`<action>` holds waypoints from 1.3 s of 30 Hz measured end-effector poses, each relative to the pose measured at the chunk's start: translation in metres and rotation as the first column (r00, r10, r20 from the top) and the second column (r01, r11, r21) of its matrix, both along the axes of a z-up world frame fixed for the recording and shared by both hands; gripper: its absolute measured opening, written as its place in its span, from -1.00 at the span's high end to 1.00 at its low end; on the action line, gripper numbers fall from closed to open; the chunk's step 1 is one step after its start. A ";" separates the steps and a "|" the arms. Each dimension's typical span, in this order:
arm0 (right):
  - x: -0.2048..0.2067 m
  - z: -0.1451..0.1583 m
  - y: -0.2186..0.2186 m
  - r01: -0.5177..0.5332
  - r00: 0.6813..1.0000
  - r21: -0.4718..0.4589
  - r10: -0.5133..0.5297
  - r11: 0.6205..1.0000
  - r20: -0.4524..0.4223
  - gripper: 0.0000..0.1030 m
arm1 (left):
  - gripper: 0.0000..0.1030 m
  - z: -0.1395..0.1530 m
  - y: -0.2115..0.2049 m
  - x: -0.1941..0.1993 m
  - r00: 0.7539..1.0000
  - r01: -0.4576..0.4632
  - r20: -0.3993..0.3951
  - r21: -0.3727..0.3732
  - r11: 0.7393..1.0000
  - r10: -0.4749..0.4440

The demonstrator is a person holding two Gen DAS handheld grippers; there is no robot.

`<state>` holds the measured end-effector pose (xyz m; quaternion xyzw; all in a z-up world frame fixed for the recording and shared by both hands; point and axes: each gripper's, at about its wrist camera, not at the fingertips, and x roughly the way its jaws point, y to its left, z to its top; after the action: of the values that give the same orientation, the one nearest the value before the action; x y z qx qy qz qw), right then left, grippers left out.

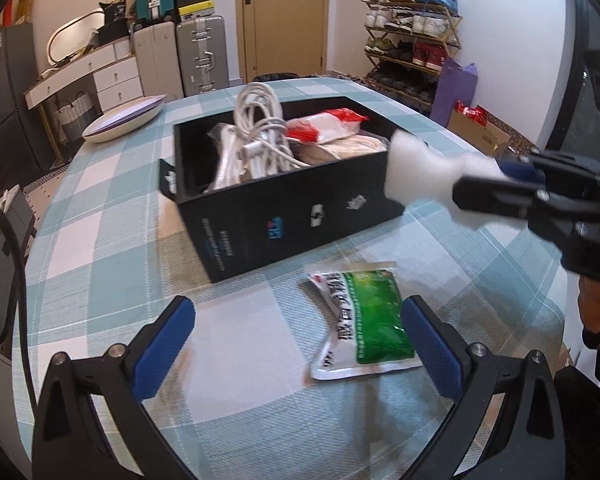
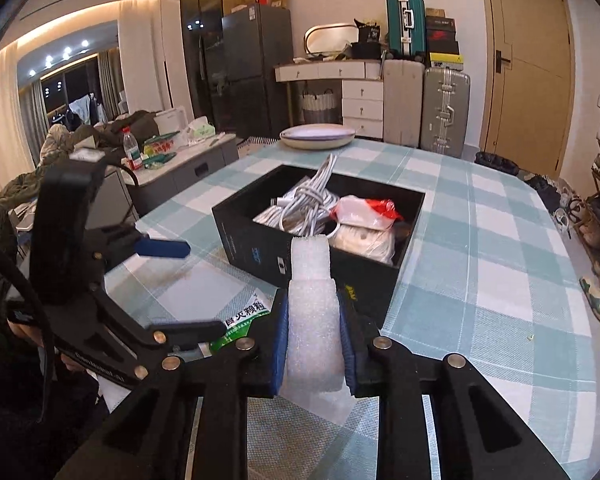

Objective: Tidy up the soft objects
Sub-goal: 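Grasp the green-and-white packet with the left gripper while the right gripper holds the foam block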

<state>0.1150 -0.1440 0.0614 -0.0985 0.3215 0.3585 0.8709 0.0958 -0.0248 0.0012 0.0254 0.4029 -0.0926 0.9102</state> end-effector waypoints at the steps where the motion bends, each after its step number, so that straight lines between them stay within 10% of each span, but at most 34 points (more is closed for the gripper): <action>1: 0.000 0.002 -0.002 0.003 1.000 0.002 -0.003 1.000 0.003 0.56 | -1.00 -0.002 -0.005 -0.001 1.000 0.011 -0.004 0.009 1.000 -0.011; 8: -0.001 0.007 -0.011 0.014 1.000 0.012 -0.015 1.000 0.010 0.56 | -0.97 -0.013 -0.027 0.000 0.999 0.037 -0.038 0.052 0.998 -0.035; 19: 0.002 0.005 -0.011 0.016 1.000 0.011 -0.016 1.000 0.005 0.56 | -0.09 -0.018 -0.041 -0.005 0.993 0.105 -0.051 0.028 0.994 -0.103; 39: 0.001 0.007 -0.012 0.018 1.000 0.021 -0.019 1.000 0.016 0.56 | 0.11 -0.009 -0.036 -0.011 0.993 0.117 -0.018 0.001 0.993 -0.117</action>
<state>0.1155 -0.1560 0.0684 -0.0892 0.3116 0.3530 0.8777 0.0852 -0.0606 -0.0081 0.0489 0.4090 -0.1454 0.8995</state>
